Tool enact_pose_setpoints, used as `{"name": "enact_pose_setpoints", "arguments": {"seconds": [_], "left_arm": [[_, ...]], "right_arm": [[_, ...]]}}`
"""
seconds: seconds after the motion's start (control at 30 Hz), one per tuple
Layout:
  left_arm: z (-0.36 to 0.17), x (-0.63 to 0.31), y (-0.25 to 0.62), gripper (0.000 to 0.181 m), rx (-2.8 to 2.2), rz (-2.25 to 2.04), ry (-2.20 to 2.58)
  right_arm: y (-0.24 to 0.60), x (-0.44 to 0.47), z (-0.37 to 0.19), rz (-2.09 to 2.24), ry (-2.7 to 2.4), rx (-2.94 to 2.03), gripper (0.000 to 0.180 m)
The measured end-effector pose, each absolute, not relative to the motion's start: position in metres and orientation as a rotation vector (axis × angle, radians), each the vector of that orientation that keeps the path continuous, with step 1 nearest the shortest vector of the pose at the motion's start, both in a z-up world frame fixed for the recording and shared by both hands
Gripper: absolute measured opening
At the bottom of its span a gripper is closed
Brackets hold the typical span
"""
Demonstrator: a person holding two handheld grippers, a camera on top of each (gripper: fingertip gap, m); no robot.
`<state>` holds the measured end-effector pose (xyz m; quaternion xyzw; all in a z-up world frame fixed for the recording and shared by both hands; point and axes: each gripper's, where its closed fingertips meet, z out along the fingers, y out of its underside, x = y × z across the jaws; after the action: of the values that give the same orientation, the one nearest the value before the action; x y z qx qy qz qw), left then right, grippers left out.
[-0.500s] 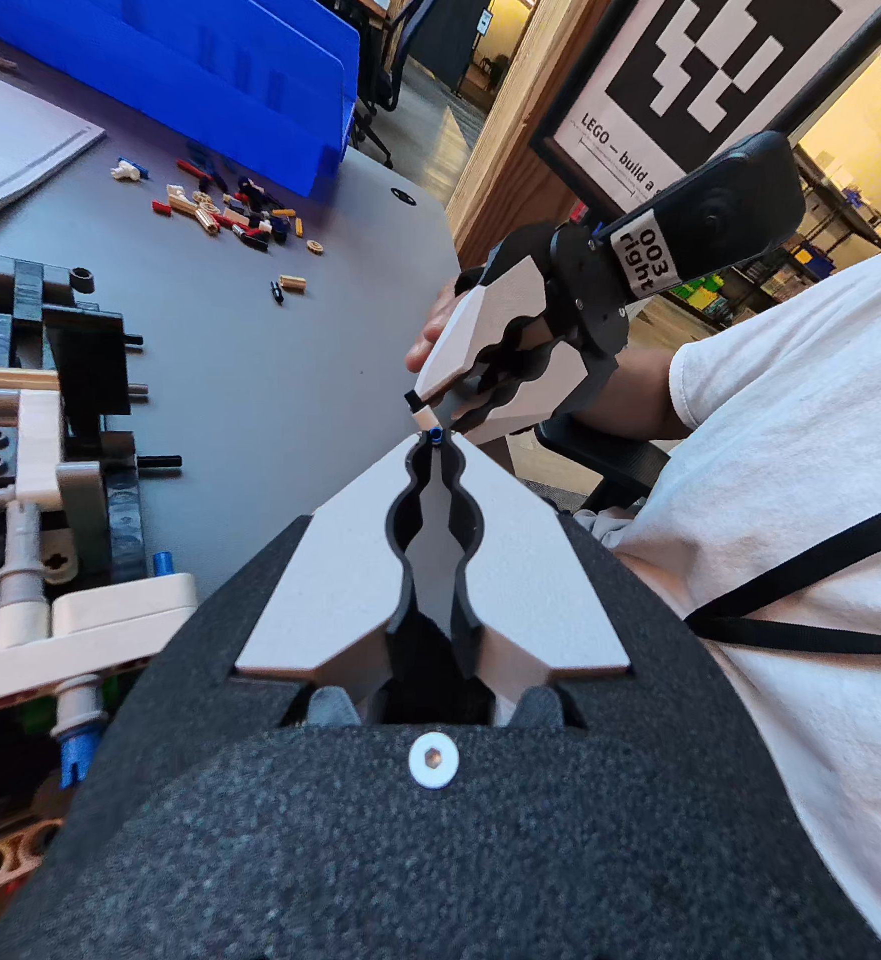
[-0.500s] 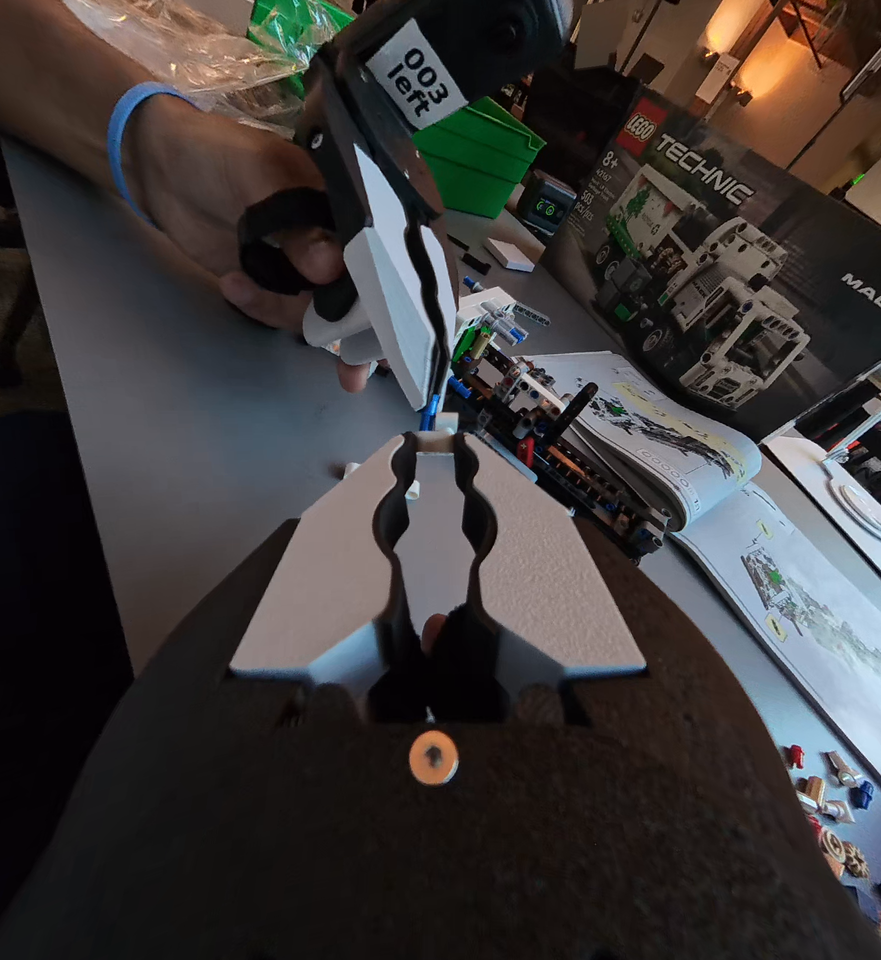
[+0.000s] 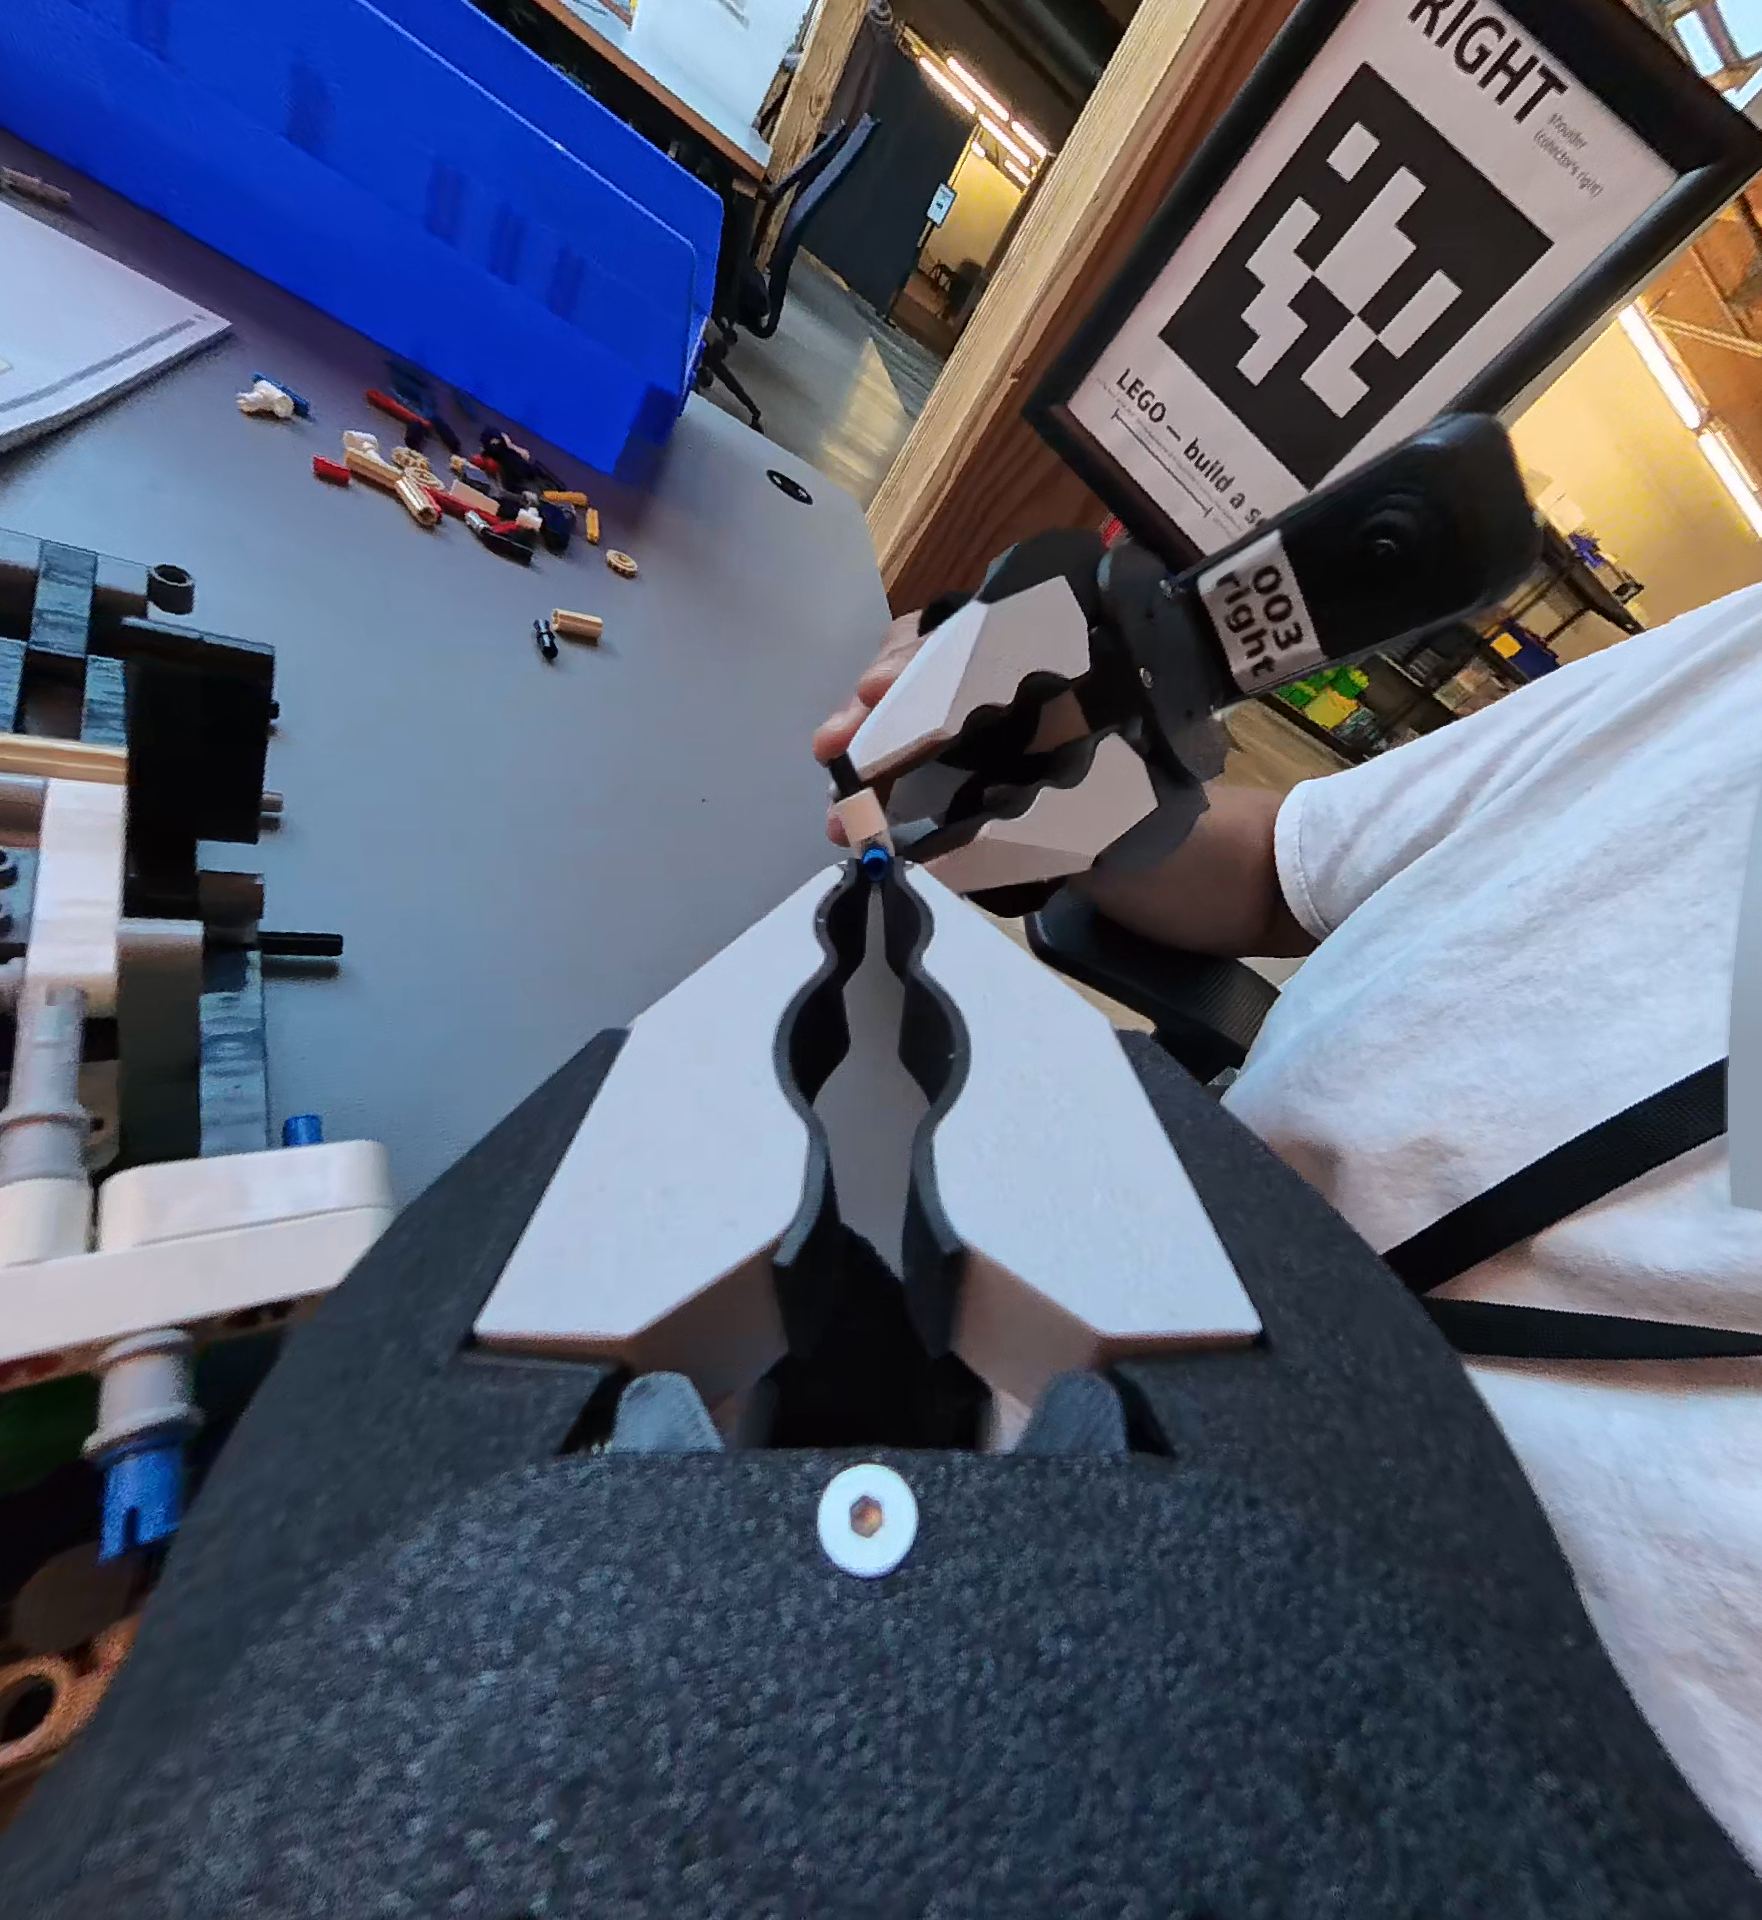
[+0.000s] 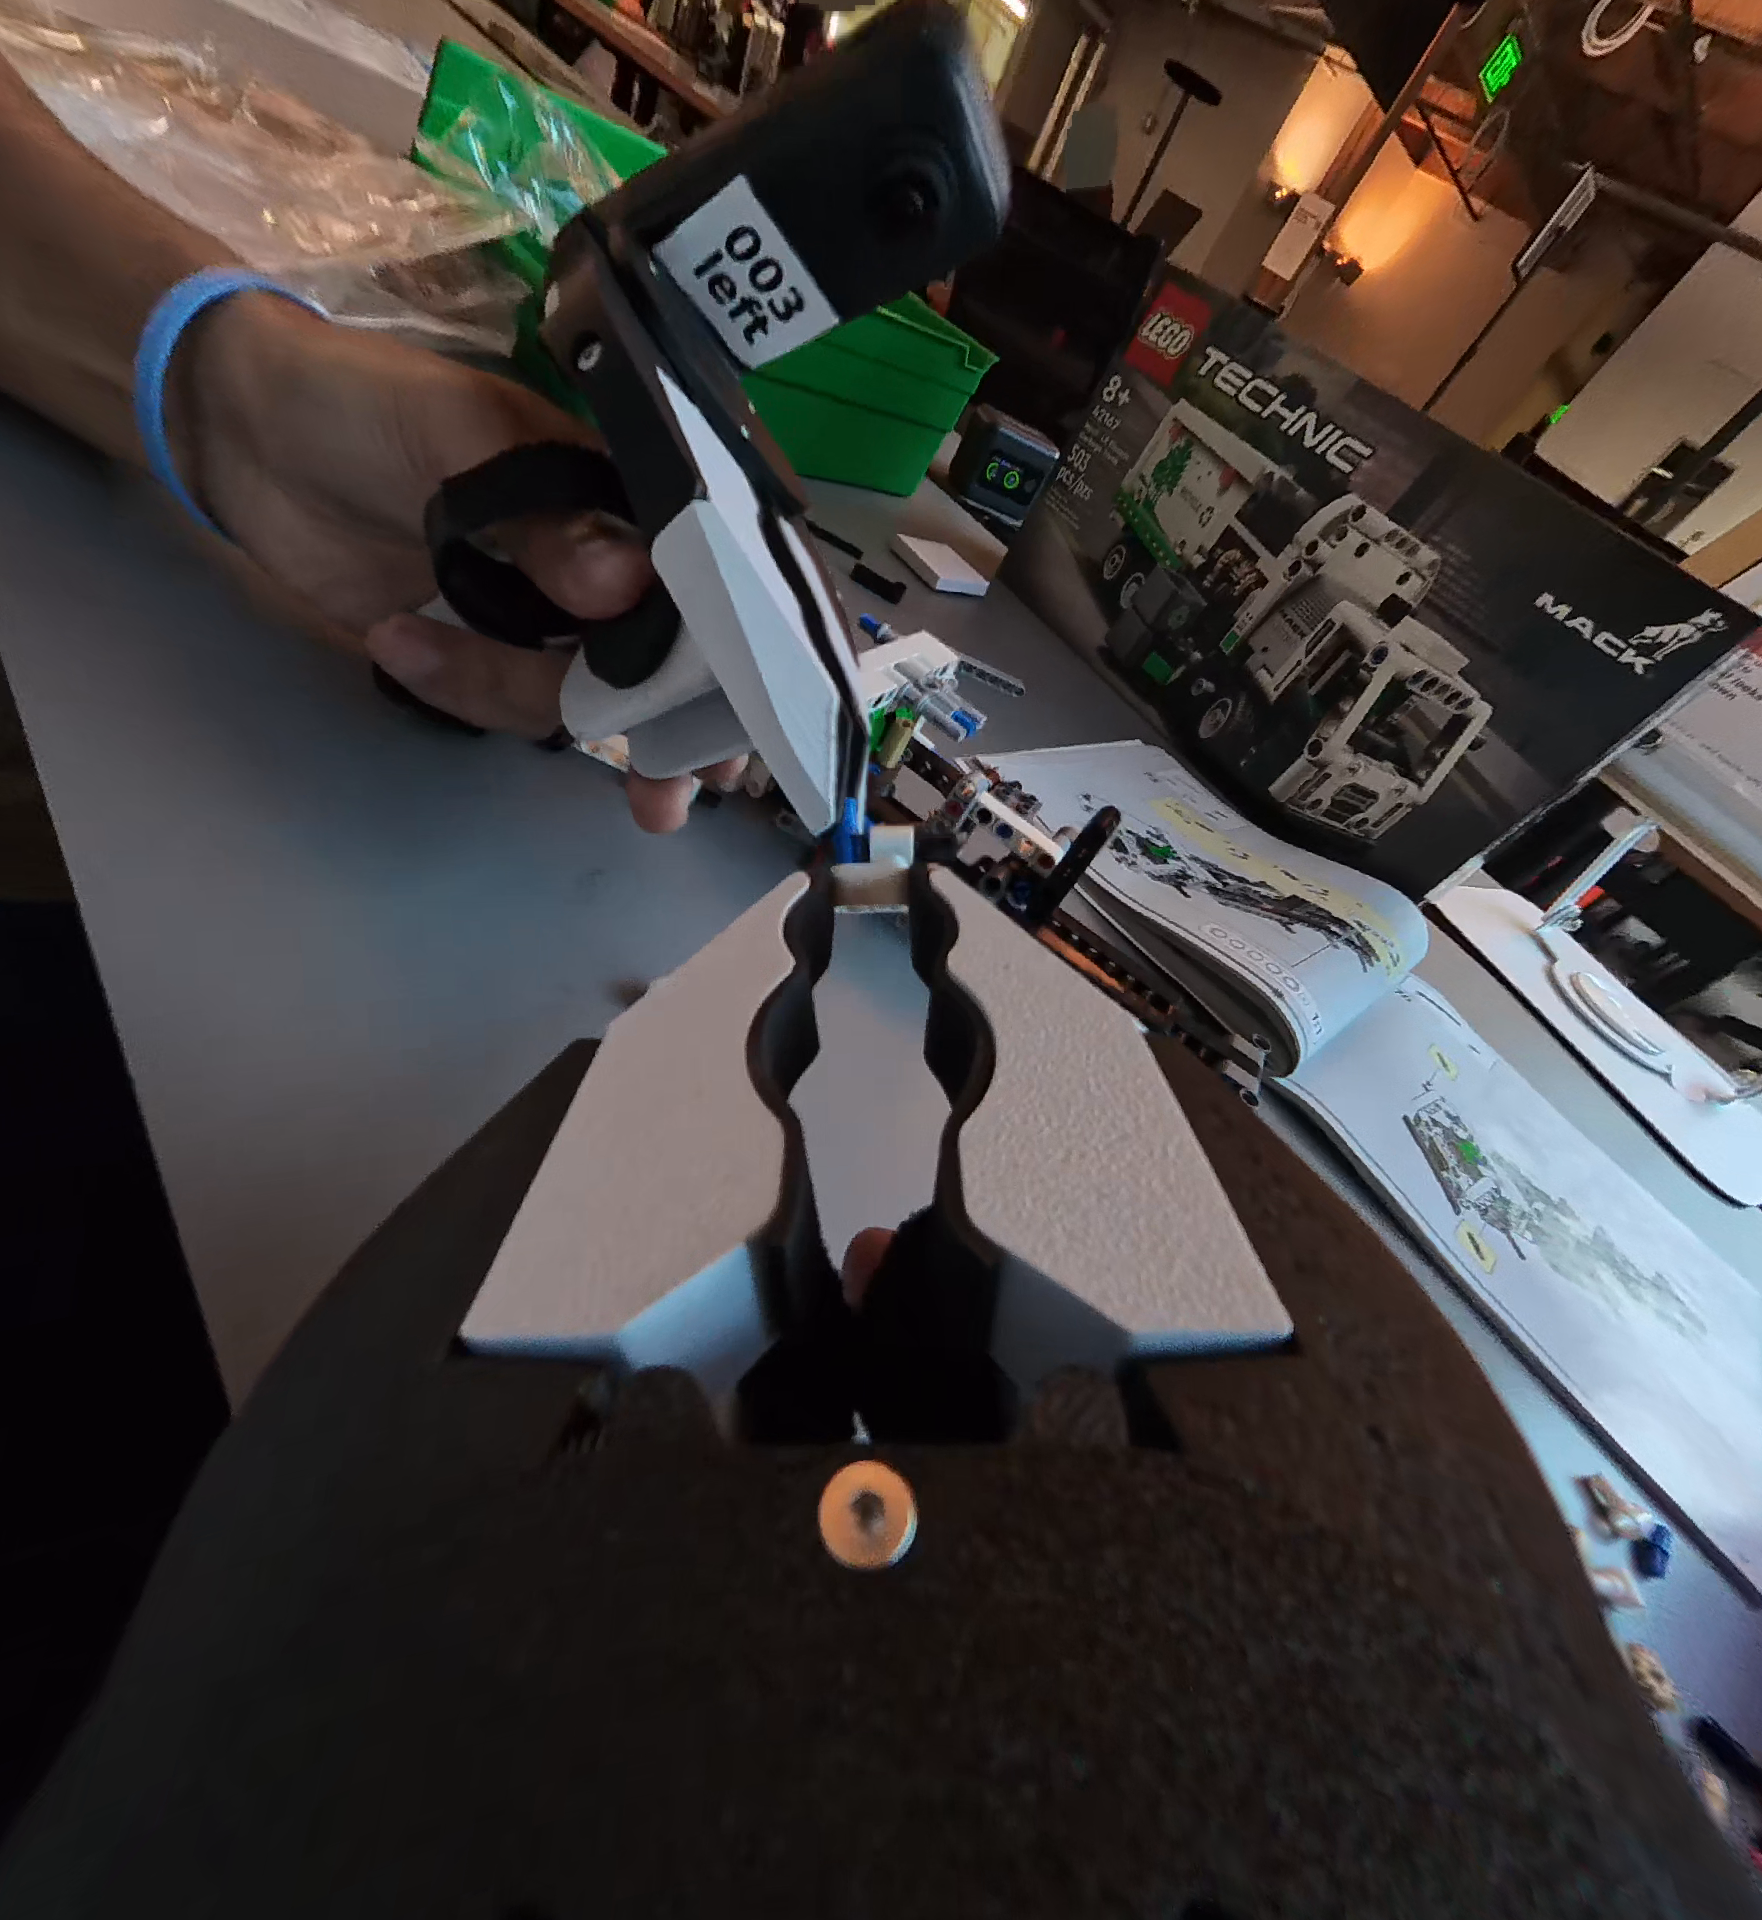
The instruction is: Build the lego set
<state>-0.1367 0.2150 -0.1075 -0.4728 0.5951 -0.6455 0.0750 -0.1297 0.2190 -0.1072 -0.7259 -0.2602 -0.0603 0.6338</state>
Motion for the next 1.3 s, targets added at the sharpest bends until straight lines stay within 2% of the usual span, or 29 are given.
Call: {"name": "enact_pose_setpoints", "arguments": {"seconds": [0.47,0.73,1.03,1.13,1.23,1.3], "left_arm": [[-0.107,-0.135,0.215,0.0,-1.429,-1.936,1.763],[-0.104,-0.137,0.216,0.0,-1.119,-1.595,1.873],[-0.104,-0.138,0.214,0.001,-1.112,-1.58,1.868],[-0.103,-0.137,0.218,0.001,-1.026,-1.438,1.87],[-0.108,-0.139,0.213,0.001,-0.847,-1.2,1.903],[-0.108,-0.14,0.21,0.0,-0.742,-1.058,1.897]], "right_arm": [[0.222,-0.13,-0.109,-0.122,-0.589,-1.659,0.013],[0.227,-0.13,-0.105,0.041,-0.463,-1.697,0.018],[0.22,-0.132,-0.108,-0.072,-0.553,-1.719,0.021],[0.212,-0.125,-0.102,0.105,-0.377,-1.772,0.026],[0.209,-0.125,-0.102,0.469,-0.125,-1.828,0.04],[0.208,-0.129,-0.104,0.678,0.004,-1.849,0.043]]}}
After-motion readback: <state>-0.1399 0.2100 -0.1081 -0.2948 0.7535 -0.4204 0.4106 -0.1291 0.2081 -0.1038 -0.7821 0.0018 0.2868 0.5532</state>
